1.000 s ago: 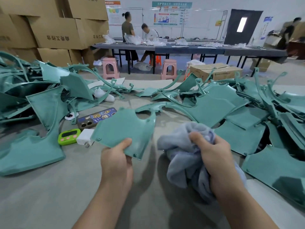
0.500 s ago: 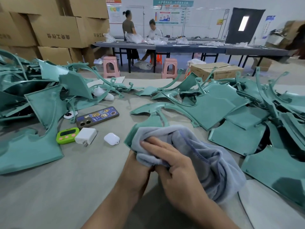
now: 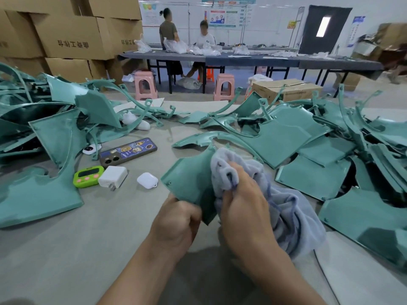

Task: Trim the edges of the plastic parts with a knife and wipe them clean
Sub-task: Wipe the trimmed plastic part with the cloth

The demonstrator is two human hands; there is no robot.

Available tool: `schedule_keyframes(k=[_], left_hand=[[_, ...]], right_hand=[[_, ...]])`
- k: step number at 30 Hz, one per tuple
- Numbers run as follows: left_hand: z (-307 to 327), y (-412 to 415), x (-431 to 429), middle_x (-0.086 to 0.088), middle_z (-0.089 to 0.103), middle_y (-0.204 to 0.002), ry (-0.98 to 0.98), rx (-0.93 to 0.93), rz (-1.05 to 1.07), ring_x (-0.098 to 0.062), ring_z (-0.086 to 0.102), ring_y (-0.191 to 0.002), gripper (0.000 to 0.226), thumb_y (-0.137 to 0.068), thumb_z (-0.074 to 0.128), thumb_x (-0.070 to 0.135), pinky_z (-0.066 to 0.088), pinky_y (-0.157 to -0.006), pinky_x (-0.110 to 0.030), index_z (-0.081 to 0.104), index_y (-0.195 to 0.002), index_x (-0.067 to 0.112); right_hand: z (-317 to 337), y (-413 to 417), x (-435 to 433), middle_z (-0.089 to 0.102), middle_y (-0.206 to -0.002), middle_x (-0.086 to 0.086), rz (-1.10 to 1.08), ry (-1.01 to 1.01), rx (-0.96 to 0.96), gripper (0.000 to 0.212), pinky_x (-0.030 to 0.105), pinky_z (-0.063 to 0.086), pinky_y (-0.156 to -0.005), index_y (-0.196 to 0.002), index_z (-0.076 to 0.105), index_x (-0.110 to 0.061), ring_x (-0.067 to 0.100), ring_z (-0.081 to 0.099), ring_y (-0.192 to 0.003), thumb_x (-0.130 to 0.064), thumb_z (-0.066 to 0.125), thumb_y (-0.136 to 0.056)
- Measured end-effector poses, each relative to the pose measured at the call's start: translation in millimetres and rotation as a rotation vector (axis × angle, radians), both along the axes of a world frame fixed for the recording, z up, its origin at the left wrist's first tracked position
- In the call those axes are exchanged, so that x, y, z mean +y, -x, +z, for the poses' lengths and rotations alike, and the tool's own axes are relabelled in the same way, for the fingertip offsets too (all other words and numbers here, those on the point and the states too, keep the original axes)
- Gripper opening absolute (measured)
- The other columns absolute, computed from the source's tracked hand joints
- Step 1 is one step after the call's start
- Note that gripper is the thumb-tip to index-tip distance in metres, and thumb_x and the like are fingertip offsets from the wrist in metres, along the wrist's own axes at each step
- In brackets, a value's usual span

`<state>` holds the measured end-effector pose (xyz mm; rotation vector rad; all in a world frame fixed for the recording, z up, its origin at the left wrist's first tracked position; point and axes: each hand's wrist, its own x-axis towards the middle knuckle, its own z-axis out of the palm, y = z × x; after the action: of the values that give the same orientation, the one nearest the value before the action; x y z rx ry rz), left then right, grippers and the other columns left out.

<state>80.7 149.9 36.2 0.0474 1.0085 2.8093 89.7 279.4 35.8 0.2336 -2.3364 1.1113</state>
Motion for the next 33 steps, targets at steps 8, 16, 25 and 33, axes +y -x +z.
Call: schedule_keyframes(k=[8,16,25,33], left_hand=[[-2,11,-20,-0.021,0.071,-0.094,0.059,-0.129,0.027,-0.029,0.072,-0.079,0.052,-0.056,0.032,-0.010,0.061,-0.072,-0.035,0.075,-0.084,-0.008],[1,11,-26,-0.012,0.076,-0.110,0.087,-0.121,0.091,-0.034,0.075,-0.094,0.073,-0.049,0.024,-0.014,0.063,-0.074,-0.048,0.081,-0.088,0.007],[4,7,-50,-0.010,0.078,-0.097,0.175,-0.167,0.067,-0.036,0.076,-0.084,0.070,-0.048,0.023,-0.009,0.062,-0.065,-0.050,0.082,-0.081,0.008],[3,12,-62,-0.016,0.077,-0.105,0.140,-0.225,0.093,-0.040,0.075,-0.088,0.071,-0.051,0.019,-0.008,0.058,-0.071,-0.063,0.081,-0.083,0.005]], right_hand=[[4,-5,9,0.065,-0.116,-0.017,0.339,-0.281,0.088,0.034,0.014,0.039,-0.100,-0.111,0.070,-0.026,0.001,0.056,-0.111,-0.015,0.071,-0.078],[5,10,28,0.053,-0.080,-0.013,-0.060,0.015,0.031,0.014,0.017,0.033,-0.063,-0.086,0.048,-0.038,0.005,0.048,-0.073,-0.026,0.055,-0.086],[9,28,58,0.061,-0.064,-0.022,-0.289,0.193,-0.113,0.026,0.012,0.037,-0.051,-0.072,0.053,-0.033,-0.010,0.056,-0.067,-0.016,0.066,-0.088],[6,51,78,0.063,-0.072,-0.003,-0.390,0.099,-0.203,0.008,0.033,0.040,-0.062,-0.083,0.062,-0.023,0.024,0.056,-0.068,-0.022,0.061,-0.091]])
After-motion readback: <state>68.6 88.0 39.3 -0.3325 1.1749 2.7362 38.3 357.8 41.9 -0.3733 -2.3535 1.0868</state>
